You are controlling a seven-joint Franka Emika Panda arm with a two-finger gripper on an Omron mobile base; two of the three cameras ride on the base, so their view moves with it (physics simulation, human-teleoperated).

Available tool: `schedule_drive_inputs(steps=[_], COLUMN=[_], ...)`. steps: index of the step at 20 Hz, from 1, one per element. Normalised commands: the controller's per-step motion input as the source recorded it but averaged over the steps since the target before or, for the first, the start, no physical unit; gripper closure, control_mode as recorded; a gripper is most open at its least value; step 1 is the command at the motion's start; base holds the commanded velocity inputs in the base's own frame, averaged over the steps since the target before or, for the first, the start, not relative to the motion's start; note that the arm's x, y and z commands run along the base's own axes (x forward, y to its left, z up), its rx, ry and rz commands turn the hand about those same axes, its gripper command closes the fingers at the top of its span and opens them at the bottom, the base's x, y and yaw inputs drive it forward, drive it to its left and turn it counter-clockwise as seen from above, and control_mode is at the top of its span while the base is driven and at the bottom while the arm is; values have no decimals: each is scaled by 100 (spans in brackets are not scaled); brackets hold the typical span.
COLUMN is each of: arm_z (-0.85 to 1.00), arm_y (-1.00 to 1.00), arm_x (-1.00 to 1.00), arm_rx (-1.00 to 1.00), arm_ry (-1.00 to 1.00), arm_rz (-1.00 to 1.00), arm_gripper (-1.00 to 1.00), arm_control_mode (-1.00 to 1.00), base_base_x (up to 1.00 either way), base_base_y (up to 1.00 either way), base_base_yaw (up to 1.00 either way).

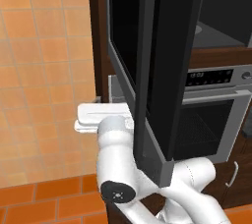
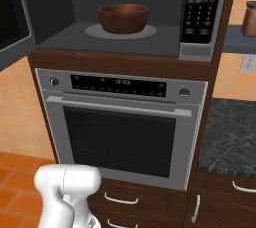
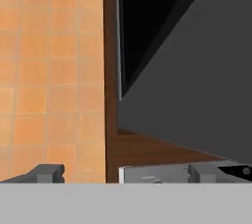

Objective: Open the microwave, place the bowl with waffle inside the microwave, then close the microwave door and turn it on.

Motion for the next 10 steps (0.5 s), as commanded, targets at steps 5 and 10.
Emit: schedule_drive_inputs(steps=[5, 10], arm_z=[11, 19], arm_y=[10, 34], arm_x=[-18, -4], arm_rx=[-2, -1], arm_ry=[-34, -29], arm_rz=[-11, -10], arm_gripper=[-100, -100], arm_control_mode=[-100, -100], base_base_x=[0, 0], base_base_y=[0, 0], base_base_yaw=[0, 0])
